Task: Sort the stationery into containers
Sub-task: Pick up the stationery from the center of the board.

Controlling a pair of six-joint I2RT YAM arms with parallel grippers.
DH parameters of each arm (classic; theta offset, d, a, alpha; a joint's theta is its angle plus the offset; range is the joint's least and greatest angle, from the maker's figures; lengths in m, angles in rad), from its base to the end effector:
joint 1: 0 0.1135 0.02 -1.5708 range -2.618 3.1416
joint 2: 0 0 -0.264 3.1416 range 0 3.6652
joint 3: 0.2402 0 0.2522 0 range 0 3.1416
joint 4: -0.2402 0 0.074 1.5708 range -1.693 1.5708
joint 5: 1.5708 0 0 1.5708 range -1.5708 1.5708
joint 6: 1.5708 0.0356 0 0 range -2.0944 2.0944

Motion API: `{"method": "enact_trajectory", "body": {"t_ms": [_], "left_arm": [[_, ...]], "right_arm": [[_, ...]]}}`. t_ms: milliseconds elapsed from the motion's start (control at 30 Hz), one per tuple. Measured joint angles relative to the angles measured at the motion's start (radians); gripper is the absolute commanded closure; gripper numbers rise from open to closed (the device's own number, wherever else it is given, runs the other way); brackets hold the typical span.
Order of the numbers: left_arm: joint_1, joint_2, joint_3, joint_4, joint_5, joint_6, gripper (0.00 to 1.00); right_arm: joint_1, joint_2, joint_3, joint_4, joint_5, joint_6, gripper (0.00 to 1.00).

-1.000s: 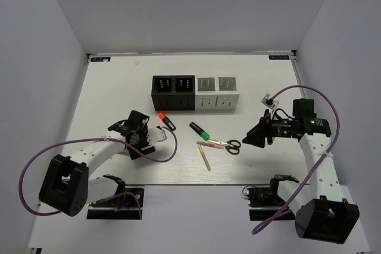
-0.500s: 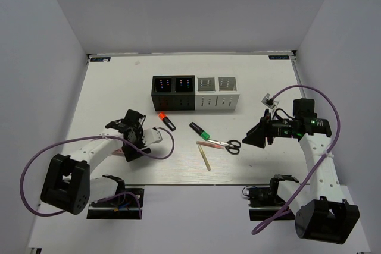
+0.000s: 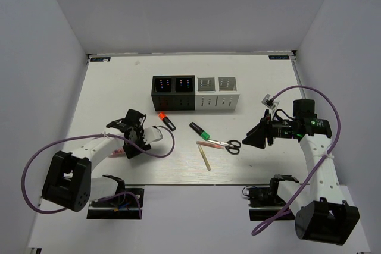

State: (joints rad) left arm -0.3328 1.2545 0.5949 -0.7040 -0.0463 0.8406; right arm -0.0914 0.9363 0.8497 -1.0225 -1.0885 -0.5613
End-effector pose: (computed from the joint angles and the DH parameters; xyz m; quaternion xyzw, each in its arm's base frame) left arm 0.1808 -0.0608 0.1545 0.5485 0.8294 0.0483 0.0943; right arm 0.1553 0.0174 0.2837 -0.3091 0.7824 0.4147 0.3470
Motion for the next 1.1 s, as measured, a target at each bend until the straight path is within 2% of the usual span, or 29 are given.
{"method": "enact_trajectory", "body": {"t_ms": [33,167,267,300,333,467,533,567,600,667,733,800,833,867,900,1100], "left_arm": [[0.0,-0.001,0.0,0.002,0.0,-0.005,1.0],[0.0,-0.006,0.0,0.013,-0.014,-0.061,1.0],[0.002,-0.011,0.003,0.033,-0.018,-0.117,1.0],[0.002,-0.012,0.008,0.032,-0.019,-0.143,1.0],[0.004,-0.016,0.017,0.032,-0.019,-0.161,1.0],[0.017,-0.027,0.1,0.017,-0.013,-0.257,1.0],[0.032,-0.027,0.166,0.013,0.0,-0.307,1.0],[0.038,-0.028,0.194,0.017,0.006,-0.328,1.0],[0.043,-0.029,0.22,0.023,0.013,-0.349,1.0],[0.053,-0.035,0.256,0.045,0.039,-0.399,1.0],[0.06,-0.054,0.27,0.081,0.067,-0.457,1.0],[0.063,-0.077,0.28,0.123,0.102,-0.518,1.0],[0.063,-0.087,0.287,0.147,0.119,-0.554,1.0],[0.063,-0.095,0.293,0.181,0.135,-0.594,1.0],[0.063,-0.099,0.302,0.213,0.147,-0.628,1.0],[0.063,-0.075,0.385,0.45,0.194,-0.855,1.0]], "right_arm": [[0.0,0.0,0.0,0.0,0.0,0.0,0.38],[0.0,-0.001,0.0,0.0,0.0,0.0,0.4],[0.0,-0.001,0.0,0.0,-0.005,-0.008,0.66],[0.0,-0.001,0.0,-0.001,-0.008,-0.008,0.95],[0.0,-0.001,0.0,0.0,-0.01,-0.013,1.0],[0.0,0.002,0.002,-0.007,-0.015,-0.008,1.0],[0.0,0.009,0.004,-0.011,-0.017,-0.004,0.4],[0.0,0.011,0.004,-0.014,-0.018,-0.003,0.18],[0.0,0.014,0.004,-0.017,-0.021,-0.006,0.1],[0.0,0.015,0.005,-0.018,-0.025,-0.016,0.1],[0.0,0.014,0.005,-0.018,-0.034,-0.026,0.33],[0.0,0.014,0.005,-0.018,-0.04,-0.033,0.63],[0.0,0.016,0.005,-0.02,-0.045,-0.037,0.87],[0.0,0.019,0.005,-0.023,-0.049,-0.041,0.97],[0.0,0.024,0.005,-0.026,-0.052,-0.045,1.0],[0.0,0.064,0.005,-0.031,-0.06,-0.053,1.0]]}}
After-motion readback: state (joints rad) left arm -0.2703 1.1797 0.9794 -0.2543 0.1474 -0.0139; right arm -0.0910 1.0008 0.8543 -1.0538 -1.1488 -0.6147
